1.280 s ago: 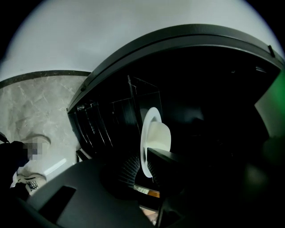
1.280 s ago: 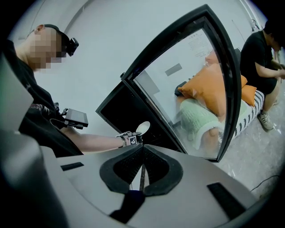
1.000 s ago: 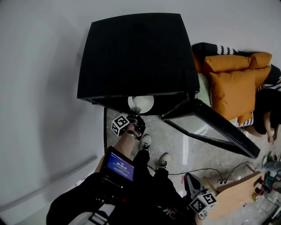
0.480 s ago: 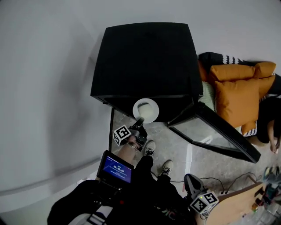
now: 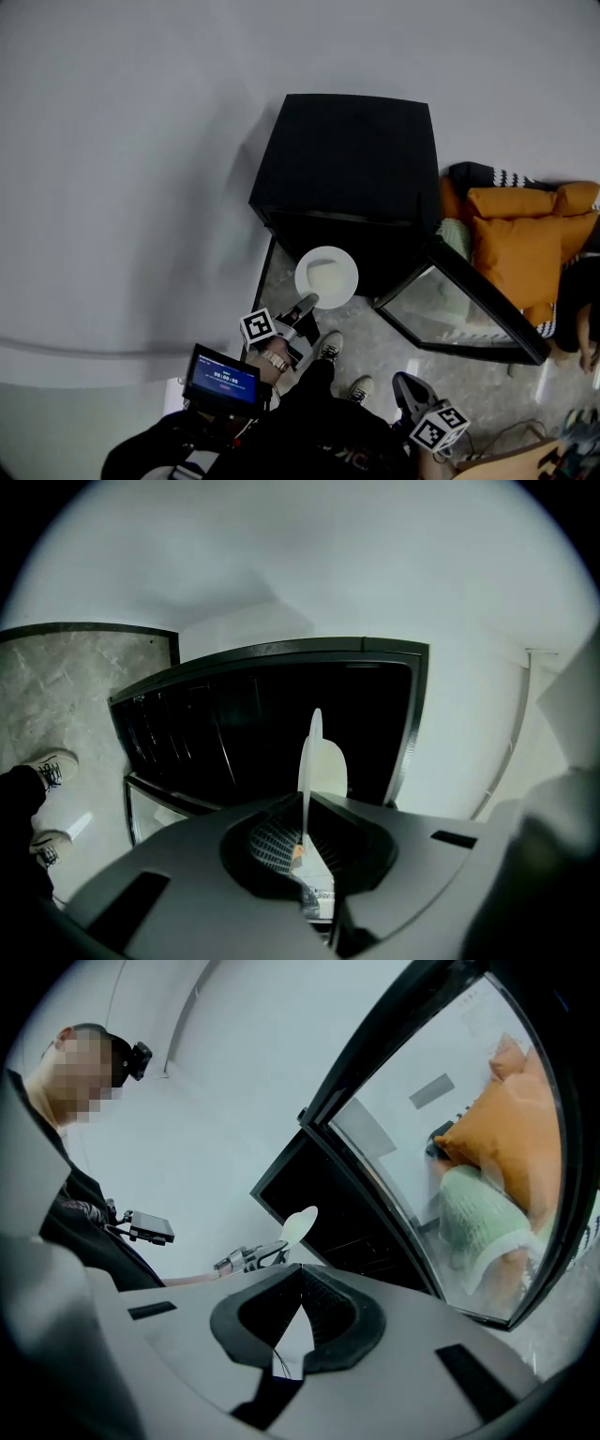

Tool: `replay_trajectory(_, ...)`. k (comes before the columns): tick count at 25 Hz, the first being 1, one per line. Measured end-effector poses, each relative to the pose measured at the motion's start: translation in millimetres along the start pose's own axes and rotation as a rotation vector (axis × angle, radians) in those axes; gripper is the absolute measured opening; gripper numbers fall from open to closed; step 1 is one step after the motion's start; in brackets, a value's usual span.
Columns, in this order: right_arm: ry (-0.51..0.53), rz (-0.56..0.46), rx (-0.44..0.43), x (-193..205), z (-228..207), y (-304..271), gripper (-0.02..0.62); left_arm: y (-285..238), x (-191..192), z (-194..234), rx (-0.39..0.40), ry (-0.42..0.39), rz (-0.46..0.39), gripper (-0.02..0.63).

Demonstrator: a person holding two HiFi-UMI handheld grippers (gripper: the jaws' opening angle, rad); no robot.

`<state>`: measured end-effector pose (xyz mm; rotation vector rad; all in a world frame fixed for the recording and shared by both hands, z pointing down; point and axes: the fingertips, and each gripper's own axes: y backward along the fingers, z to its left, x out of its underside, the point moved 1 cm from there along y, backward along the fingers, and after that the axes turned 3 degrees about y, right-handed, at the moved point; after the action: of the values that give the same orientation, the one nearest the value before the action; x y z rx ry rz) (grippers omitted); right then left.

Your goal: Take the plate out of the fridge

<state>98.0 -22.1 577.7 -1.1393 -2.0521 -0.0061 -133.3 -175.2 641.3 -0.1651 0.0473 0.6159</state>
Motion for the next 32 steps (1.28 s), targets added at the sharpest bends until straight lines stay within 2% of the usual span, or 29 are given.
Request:
replay_trajectory(6, 0.042, 0.002, -0.104, -8, 13, -5, 0.008, 40, 20, -71, 0.045, -0.017, -0.004, 0.015)
replay_trajectory(12, 0.068, -0.003, -0.149, -11, 16, 1, 0.008, 51, 28, -144, 0.134, -0.071, 0.018, 0.016)
replay_trajectory(15, 0.078, -0.016, -0.162, -14, 22, 2, 0.008, 46, 21, -178, 0.152, -0.113, 0.020, 0.017)
replay_trajectory(18, 0.074, -0.042, -0.170, -19, 24, 5, 0.008, 29, 5, -207, 0.142, -0.176, -0.008, 0.017)
replay_trajectory(22, 0.049, -0.087, -0.160, -25, 22, 14, 0.008, -5, -16, -234, 0.127, -0.221, -0.059, 0.018)
replay_trajectory(27, 0.037, -0.133, -0.134, -29, 18, 23, 0.008, -47, -41, -247, 0.081, -0.237, -0.113, 0.020)
replay_trajectory(32, 0.007, -0.187, -0.105, -36, 9, 32, 0.008, -86, -59, -244, -0.012, -0.227, -0.178, 0.021)
